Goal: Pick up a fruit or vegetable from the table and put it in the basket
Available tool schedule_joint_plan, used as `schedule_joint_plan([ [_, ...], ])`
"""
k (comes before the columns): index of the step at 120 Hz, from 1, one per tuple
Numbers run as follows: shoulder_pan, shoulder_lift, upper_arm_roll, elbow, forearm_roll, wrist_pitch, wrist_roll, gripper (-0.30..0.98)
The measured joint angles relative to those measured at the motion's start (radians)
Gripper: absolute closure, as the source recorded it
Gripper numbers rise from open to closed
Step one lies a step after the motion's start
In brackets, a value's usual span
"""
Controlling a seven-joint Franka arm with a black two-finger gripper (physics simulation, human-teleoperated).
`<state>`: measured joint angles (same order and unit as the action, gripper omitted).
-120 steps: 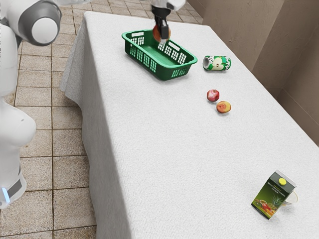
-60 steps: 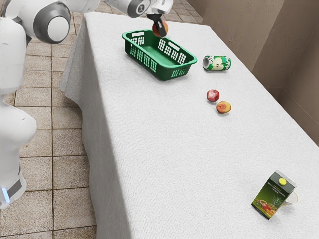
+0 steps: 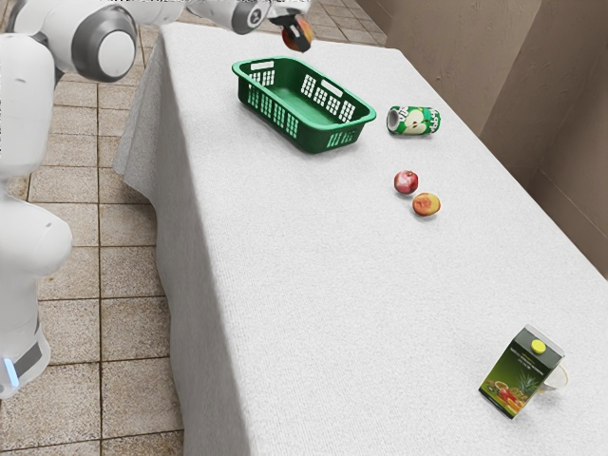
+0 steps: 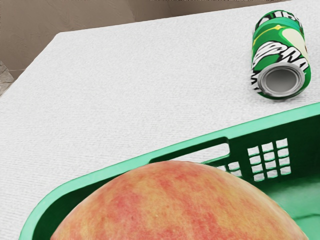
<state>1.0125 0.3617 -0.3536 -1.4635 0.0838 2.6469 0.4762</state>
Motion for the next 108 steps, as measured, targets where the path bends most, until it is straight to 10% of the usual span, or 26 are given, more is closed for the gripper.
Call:
schedule_joint_plan([
  [93, -0.007, 0.194, 0.014, 0.076, -0.01, 0.149, 0.012, 0.26],
  [108, -0.011, 0.203, 0.014, 0.081, -0.129, 0.149, 0.02, 0.12],
])
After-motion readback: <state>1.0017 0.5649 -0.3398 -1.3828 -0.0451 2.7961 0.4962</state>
